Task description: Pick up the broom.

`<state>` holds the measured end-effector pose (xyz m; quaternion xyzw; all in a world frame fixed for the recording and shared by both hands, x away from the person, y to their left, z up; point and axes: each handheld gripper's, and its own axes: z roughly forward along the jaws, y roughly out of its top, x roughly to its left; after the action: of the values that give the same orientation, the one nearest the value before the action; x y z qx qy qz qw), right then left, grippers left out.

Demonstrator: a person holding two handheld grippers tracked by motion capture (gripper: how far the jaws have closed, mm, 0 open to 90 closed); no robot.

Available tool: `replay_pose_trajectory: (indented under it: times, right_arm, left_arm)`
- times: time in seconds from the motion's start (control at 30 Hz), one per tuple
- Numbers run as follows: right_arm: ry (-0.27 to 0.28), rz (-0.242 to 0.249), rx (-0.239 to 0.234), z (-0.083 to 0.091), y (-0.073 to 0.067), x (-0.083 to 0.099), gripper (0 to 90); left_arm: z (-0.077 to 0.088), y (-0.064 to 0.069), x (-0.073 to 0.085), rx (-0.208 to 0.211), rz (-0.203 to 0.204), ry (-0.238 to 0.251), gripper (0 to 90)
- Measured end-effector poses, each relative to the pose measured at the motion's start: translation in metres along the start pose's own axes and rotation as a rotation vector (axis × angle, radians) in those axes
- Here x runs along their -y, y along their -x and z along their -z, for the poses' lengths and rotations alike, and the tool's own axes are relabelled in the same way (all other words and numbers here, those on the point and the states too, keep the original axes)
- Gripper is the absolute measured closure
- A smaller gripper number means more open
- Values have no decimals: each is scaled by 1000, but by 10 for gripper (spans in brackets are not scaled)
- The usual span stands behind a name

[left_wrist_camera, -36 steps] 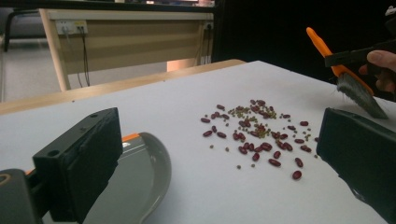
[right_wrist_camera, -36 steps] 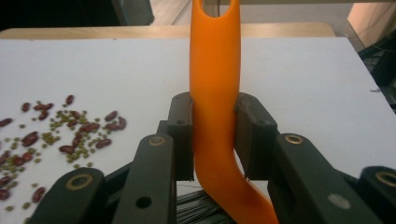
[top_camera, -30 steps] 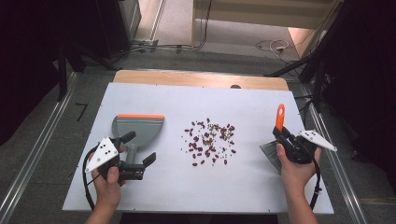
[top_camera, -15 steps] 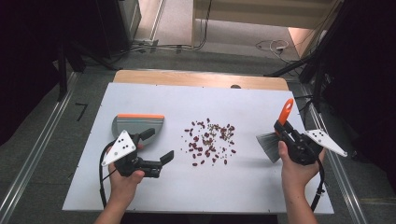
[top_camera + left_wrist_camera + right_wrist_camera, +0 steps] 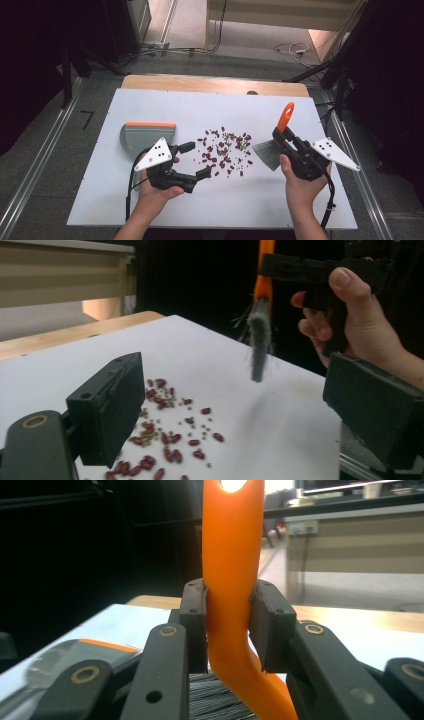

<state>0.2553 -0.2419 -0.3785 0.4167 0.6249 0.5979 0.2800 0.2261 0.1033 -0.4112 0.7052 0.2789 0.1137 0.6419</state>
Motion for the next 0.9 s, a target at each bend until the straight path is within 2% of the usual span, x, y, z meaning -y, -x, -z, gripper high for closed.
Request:
replay_pose_trajectory:
  times: [0.2,0.27,0.4,0.47,0.63,0.73,0.9]
  right_arm:
    - [3,12,-78,-2,-28,-2,684]
    - [7,21,-104,-3,-38,-2,684]
    - [7,23,-150,-3,-58,-2,684]
    - [7,32,-173,-2,-68,-1,683]
    - [-3,44,-228,-3,-87,2,683]
    - [-7,47,-254,-4,-95,4,683]
    - [-16,38,-283,-6,-100,7,683]
  left_arm:
    - [-8,12,-3,68,12,-4,121]
    - [-11,16,-3,84,6,-8,170]
    - [-20,20,0,62,10,-43,194]
    - [-23,19,2,76,29,-58,244]
    - [-27,23,3,44,50,-77,369]
    - [-28,26,4,40,44,-82,426]
    - [-27,25,3,41,50,-88,612]
